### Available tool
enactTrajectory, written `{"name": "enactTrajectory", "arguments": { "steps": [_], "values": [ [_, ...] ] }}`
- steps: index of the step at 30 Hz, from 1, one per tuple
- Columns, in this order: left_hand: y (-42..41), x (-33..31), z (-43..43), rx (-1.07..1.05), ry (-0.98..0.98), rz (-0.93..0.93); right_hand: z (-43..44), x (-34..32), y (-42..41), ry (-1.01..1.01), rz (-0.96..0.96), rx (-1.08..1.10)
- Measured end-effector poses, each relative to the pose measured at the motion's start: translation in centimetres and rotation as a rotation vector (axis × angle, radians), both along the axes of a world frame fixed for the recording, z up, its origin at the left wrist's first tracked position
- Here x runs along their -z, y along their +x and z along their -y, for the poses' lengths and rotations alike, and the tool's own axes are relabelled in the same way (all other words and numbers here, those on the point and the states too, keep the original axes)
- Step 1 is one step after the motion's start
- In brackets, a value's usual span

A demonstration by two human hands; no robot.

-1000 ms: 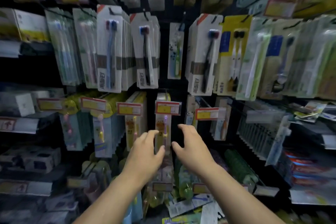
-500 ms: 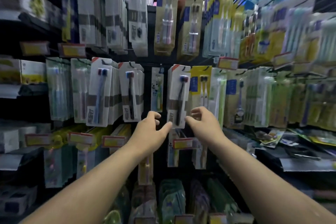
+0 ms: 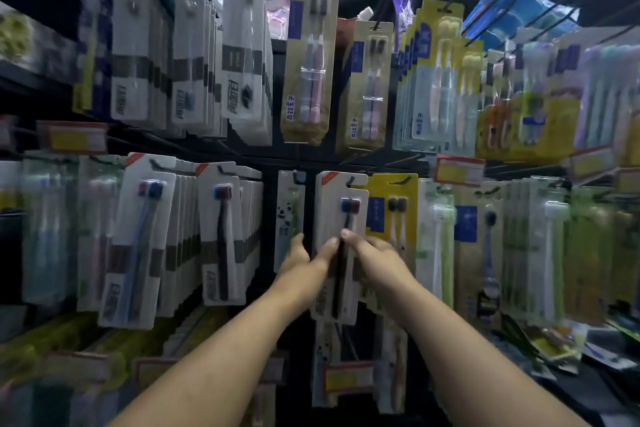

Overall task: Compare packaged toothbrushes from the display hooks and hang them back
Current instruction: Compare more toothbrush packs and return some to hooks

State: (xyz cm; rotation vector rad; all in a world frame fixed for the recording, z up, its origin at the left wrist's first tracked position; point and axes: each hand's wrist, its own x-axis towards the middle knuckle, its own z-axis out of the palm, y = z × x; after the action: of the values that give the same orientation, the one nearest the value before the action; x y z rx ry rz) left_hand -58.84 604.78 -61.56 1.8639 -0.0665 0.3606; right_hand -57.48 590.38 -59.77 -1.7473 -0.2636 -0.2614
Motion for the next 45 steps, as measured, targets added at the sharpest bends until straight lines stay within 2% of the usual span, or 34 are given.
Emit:
{"name": "enactTrajectory", "arguments": {
  "steps": [1,5,6,7,8,9,13,17,22,26,45],
  "values": [
    [0.5,-0.2,0.0,0.018,-0.015,-0.016,-0.1,0.2,0.4,0.019,-0.017,-0.033],
    [1.1,-0.6,-0.3,0.139,-0.337,-0.068,-0.5,1.0,2.3,0.131,-0.039,-0.166],
    [1.4,-0.7,-0.5,0.176,-0.462,-0.053,-0.6,1.1,2.4,0.154,-0.026,-0.191],
    [2.4,-0.4,-0.7,0.257,-0.506,-0.003,-0.6,1.2,2.5,0.18,-0.021,-0.216],
    [3.2,0.1,-0.5,0.31,-0.502,-0.042,-0.7,1.4,2.6,0.2,-0.012,-0.234],
    [3.5,0.4,-0.2,0.251,-0.387,-0.005,-0.8,1.7,2.8,0.216,-0.013,-0.248],
    [4.4,1.5,0.2,0.285,-0.249,0.063,-1.2,3.6,4.0,0.274,-0.015,-0.285],
    [3.5,1.9,1.1,0.269,-0.338,0.129,-1.7,3.4,2.3,0.254,0.09,-0.239],
    [2.1,1.5,1.6,0.162,-0.371,0.147,-2.3,3.2,0.5,0.341,0.073,-0.231],
    [0.8,1.2,1.8,0.109,-0.436,0.181,-2.2,2.4,-1.5,0.338,0.111,-0.223],
    [-6.0,0.4,3.5,0.04,-0.439,0.171,-1.3,1.3,-8.6,0.408,0.042,-0.251]
  ]
}}
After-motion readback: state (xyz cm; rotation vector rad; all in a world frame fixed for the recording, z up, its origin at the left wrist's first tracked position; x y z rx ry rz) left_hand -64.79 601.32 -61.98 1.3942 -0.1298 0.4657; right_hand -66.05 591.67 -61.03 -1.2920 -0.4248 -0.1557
